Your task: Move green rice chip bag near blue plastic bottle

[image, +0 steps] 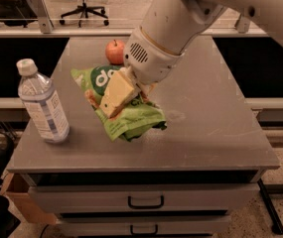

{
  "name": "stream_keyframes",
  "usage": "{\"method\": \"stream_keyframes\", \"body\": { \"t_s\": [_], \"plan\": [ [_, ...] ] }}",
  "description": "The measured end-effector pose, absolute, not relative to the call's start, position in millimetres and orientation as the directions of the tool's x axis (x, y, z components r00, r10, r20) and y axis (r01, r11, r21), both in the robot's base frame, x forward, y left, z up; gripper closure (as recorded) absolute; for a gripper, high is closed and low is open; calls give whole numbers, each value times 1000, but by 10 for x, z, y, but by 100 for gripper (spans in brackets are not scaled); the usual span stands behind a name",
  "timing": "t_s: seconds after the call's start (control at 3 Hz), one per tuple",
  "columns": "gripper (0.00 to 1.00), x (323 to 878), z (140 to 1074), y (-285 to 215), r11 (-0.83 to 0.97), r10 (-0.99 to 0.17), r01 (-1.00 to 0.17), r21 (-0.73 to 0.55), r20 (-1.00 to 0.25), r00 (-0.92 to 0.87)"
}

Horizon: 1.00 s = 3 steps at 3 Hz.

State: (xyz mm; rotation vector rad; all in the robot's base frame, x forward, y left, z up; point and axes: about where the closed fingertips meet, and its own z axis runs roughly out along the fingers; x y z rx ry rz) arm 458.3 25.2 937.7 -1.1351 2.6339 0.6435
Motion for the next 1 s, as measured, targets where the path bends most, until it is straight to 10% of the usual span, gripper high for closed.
{"method": "stream_keyframes", "body": {
  "t_s": [0.67,1.0],
  "plan": [
    [0,4565,9414,263,609,-641,-733,304,-356,-680],
    [0,4565,9415,263,609,-641,-733,304,-356,-680]
  ]
}}
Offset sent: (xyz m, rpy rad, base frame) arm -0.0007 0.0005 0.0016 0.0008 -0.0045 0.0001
